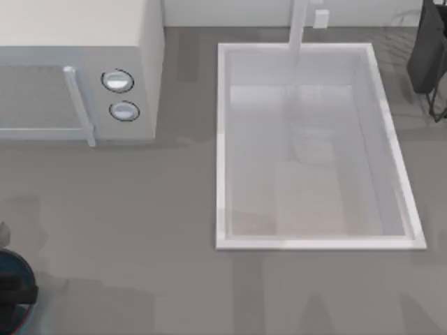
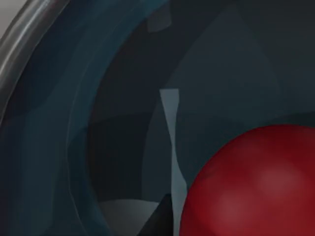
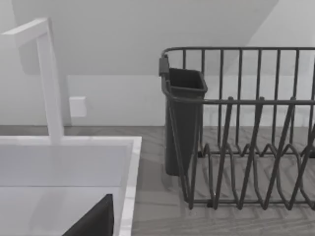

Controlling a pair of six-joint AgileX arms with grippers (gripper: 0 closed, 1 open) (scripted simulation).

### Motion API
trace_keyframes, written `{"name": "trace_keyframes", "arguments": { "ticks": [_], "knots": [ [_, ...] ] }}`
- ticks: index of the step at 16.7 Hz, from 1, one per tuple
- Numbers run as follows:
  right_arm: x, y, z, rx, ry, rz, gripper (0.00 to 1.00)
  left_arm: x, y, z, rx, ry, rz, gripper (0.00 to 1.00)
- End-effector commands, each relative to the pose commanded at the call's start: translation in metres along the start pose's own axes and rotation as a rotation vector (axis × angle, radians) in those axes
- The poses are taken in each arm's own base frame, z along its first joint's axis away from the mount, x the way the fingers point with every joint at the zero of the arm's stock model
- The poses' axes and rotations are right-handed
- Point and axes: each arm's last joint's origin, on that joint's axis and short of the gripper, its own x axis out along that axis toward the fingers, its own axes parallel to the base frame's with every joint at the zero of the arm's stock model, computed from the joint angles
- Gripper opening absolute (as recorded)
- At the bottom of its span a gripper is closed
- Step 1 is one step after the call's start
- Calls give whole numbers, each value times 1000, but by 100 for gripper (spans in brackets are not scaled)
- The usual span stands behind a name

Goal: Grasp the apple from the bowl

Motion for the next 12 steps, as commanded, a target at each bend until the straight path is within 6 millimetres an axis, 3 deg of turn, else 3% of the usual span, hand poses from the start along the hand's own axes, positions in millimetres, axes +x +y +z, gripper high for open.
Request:
{"name": "trace_keyframes", "arguments": {
  "ticks": [2,9,12],
  "knots": [
    [0,0,0,0,0,0,100,0,0,0,0,0,0,0],
    [0,0,0,0,0,0,100,0,0,0,0,0,0,0],
    [0,0,0,0,0,0,100,-10,1,7,10,-36,13,0]
  ]
}}
